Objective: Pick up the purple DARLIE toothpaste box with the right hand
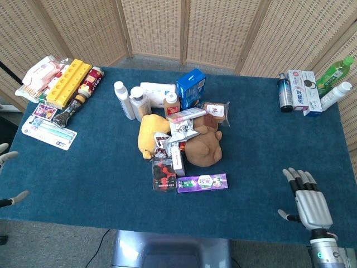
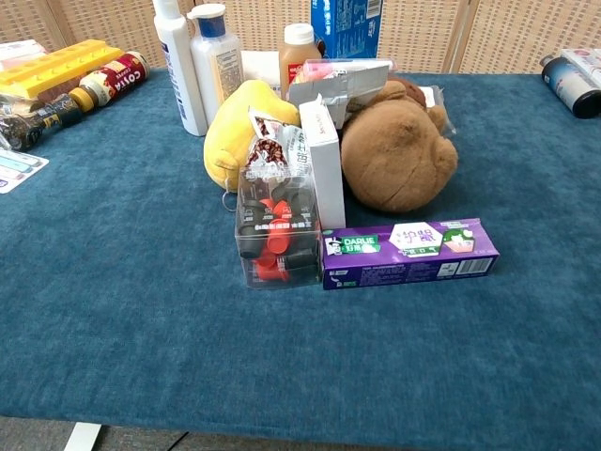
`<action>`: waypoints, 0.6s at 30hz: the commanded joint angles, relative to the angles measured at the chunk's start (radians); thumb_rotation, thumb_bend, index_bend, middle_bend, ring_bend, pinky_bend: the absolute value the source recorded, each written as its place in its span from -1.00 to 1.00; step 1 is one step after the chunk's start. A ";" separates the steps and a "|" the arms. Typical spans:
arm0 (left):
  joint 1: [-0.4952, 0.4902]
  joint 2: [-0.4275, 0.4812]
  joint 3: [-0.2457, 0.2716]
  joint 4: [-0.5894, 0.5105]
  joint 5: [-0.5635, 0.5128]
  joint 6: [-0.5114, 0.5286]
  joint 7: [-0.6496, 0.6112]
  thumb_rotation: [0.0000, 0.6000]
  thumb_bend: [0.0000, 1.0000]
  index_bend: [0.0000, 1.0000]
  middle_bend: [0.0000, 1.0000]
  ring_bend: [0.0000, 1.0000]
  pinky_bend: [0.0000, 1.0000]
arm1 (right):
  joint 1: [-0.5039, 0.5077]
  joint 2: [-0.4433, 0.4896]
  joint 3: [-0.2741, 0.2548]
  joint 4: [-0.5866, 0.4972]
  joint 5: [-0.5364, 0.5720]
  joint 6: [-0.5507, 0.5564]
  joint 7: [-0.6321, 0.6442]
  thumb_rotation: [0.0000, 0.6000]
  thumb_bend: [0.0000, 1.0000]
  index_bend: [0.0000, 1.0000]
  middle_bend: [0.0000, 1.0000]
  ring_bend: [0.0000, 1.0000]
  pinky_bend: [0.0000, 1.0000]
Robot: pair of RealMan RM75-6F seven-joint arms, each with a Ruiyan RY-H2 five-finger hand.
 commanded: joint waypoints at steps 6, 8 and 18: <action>-0.003 0.002 -0.002 0.009 -0.007 -0.010 -0.014 1.00 -1.00 -0.60 -1.00 -1.00 -1.00 | 0.072 -0.103 0.025 0.002 0.062 -0.088 -0.111 1.00 -1.00 -1.00 -1.00 -1.00 -1.00; -0.004 0.001 -0.003 0.010 -0.011 -0.014 -0.014 1.00 -1.00 -0.60 -1.00 -1.00 -1.00 | 0.095 -0.124 0.037 -0.011 0.086 -0.112 -0.139 1.00 -1.00 -1.00 -1.00 -1.00 -1.00; -0.006 -0.003 -0.004 0.010 -0.017 -0.021 -0.004 1.00 -1.00 -0.60 -1.00 -1.00 -1.00 | 0.217 -0.211 0.089 -0.082 0.243 -0.229 -0.276 1.00 -1.00 -1.00 -1.00 -1.00 -1.00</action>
